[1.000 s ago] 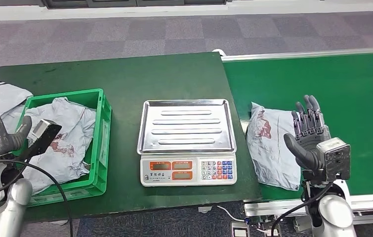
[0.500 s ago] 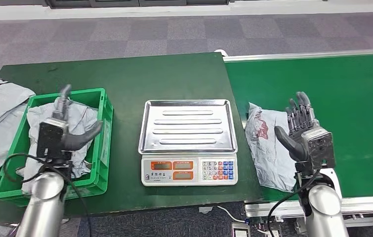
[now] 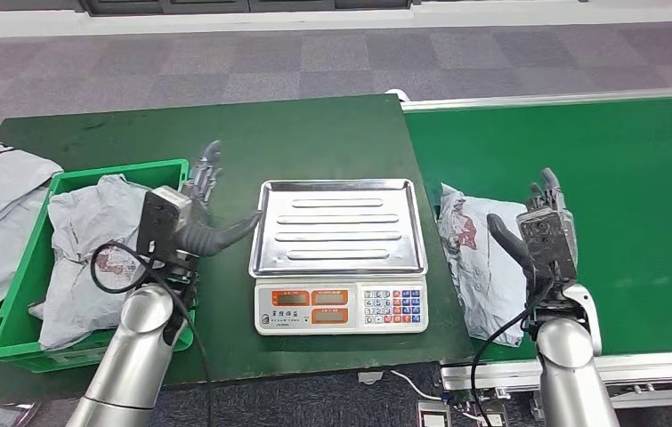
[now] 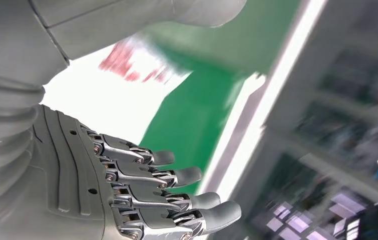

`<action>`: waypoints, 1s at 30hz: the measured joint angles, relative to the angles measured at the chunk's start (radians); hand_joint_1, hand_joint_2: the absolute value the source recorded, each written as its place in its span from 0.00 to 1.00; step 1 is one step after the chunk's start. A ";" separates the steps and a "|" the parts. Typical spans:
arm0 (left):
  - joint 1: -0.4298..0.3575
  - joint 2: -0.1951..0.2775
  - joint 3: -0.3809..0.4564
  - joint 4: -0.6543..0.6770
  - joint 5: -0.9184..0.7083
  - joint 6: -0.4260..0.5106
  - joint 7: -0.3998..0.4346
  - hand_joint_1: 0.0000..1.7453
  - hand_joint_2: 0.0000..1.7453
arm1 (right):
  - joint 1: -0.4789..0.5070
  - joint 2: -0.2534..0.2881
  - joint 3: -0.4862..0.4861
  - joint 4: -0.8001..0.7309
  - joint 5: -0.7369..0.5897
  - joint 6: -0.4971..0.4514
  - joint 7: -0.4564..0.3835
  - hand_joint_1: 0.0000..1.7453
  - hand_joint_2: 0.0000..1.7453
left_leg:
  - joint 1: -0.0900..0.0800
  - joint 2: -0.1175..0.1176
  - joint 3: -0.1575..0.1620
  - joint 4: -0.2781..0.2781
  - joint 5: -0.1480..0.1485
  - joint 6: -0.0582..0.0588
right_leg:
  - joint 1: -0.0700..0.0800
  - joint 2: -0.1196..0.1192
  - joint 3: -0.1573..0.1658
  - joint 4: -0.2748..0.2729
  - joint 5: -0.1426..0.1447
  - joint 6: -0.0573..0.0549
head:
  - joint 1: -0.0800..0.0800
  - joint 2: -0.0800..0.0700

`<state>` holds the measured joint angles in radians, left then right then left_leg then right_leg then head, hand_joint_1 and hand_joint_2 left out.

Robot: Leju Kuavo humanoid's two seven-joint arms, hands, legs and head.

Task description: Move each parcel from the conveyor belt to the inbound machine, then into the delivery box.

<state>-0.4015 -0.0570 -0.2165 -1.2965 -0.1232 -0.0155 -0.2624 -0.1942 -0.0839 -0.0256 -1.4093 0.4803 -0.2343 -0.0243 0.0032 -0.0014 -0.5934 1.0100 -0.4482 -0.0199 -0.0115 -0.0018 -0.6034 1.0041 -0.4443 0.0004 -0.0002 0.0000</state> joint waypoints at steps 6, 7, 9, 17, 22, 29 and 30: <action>-0.082 -0.030 -0.071 0.103 0.033 0.039 0.005 0.00 1.00 | -0.131 -0.077 -0.011 0.274 0.199 -0.020 0.135 0.00 1.00 | -0.001 0.002 0.000 0.001 0.001 0.002 | -0.001 0.002 0.000 0.000 0.003 0.002 | 0.000 0.000; -0.087 -0.030 -0.077 0.111 0.040 0.044 0.005 0.00 1.00 | -0.150 -0.087 -0.012 0.319 0.224 -0.014 0.154 0.00 1.00 | -0.001 0.002 0.000 0.001 0.001 0.002 | -0.001 0.002 0.000 0.000 0.003 0.002 | 0.000 0.000; -0.090 -0.030 -0.082 0.123 0.050 0.055 0.004 0.00 1.00 | -0.181 -0.106 -0.012 0.405 0.272 0.000 0.185 0.00 1.00 | -0.001 0.001 -0.001 0.001 0.002 0.002 | -0.001 0.002 0.000 0.000 0.003 0.002 | 0.000 0.000; -0.074 -0.024 -0.082 0.127 0.065 0.088 -0.004 0.00 1.00 | -0.282 -0.144 -0.010 0.637 0.329 0.083 0.222 0.00 1.00 | 0.000 0.001 -0.001 0.000 0.002 0.002 | 0.000 0.001 -0.001 0.000 0.002 0.002 | 0.000 0.000; -0.056 -0.015 -0.082 0.114 0.070 0.096 -0.004 0.00 1.00 | -0.354 -0.154 0.010 0.765 0.343 0.184 0.216 0.00 1.00 | 0.000 0.000 -0.002 0.000 0.002 0.003 | -0.001 0.000 -0.001 0.000 0.002 0.002 | 0.000 0.000; -0.049 -0.007 -0.082 0.109 0.071 0.097 -0.005 0.00 1.00 | -0.400 -0.159 0.027 0.843 0.328 0.252 0.190 0.00 1.00 | -0.001 -0.001 -0.002 0.000 0.002 0.003 | -0.001 -0.001 -0.001 0.000 0.002 0.002 | 0.000 0.000; -0.047 -0.006 -0.082 0.106 0.072 0.097 -0.006 0.00 1.00 | -0.409 -0.159 0.030 0.856 0.313 0.300 0.168 0.00 1.00 | -0.001 -0.001 -0.002 0.000 0.002 0.003 | -0.001 0.000 -0.001 0.000 0.002 0.002 | 0.000 0.000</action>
<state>-0.4485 -0.0629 -0.2987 -1.1901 -0.0516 0.0817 -0.2682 -0.6029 -0.2430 0.0048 -0.5535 0.7934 0.0661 0.1437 0.0027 -0.0019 -0.5959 1.0099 -0.4457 -0.0168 -0.0121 -0.0022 -0.6046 1.0043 -0.4420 0.0021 0.0000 0.0000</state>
